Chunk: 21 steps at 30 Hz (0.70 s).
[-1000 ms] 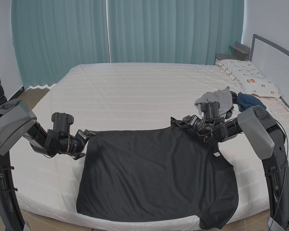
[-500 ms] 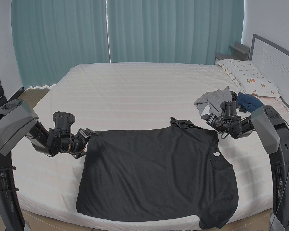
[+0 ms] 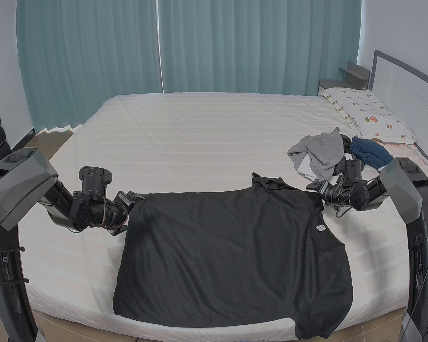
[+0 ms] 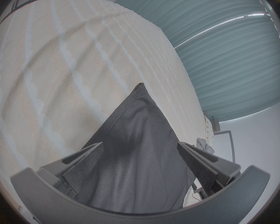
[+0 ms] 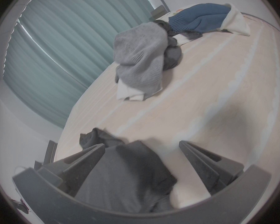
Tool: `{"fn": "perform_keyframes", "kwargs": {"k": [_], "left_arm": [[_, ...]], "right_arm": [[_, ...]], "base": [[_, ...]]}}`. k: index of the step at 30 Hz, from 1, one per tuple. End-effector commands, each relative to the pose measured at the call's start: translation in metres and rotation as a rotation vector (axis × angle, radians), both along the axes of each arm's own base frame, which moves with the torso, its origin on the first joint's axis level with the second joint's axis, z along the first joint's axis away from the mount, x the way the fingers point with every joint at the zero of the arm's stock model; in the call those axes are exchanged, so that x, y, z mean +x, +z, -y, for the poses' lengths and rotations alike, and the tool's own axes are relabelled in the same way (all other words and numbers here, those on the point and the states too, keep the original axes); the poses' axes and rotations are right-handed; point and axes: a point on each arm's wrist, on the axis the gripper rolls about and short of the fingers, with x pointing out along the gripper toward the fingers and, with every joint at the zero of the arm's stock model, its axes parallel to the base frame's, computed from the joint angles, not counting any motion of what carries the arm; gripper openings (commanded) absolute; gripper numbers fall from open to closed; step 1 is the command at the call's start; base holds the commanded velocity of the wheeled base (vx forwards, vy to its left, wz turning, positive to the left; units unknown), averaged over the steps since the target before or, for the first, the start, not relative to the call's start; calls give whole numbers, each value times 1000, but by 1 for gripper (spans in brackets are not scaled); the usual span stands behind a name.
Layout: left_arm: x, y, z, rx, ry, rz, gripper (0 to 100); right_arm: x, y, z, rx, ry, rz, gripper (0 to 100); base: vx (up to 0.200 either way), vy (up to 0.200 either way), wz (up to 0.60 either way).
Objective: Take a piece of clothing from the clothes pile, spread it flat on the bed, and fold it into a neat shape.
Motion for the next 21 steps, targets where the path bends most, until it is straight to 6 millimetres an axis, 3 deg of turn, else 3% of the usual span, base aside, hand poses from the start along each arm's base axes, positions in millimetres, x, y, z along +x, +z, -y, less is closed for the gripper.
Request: {"fn": "perform_keyframes", "kwargs": {"k": [1, 8, 13, 21], "left_arm": [[0, -2, 0, 0, 0, -4, 100], [0, -1, 0, 0, 0, -3, 100], [0, -3, -1, 1, 3, -7, 100], [0, -4, -1, 1, 3, -9, 100]], "right_arm": [[-1, 0, 0, 1, -1, -4, 0], [-9, -4, -3, -6, 14, -29, 0], [-22, 9, -3, 2, 36, -42, 0], [-62, 9, -11, -51, 212, -97, 0]], "base": [[0, 0, 0], [0, 0, 0], [0, 0, 0], [0, 0, 0]]}}
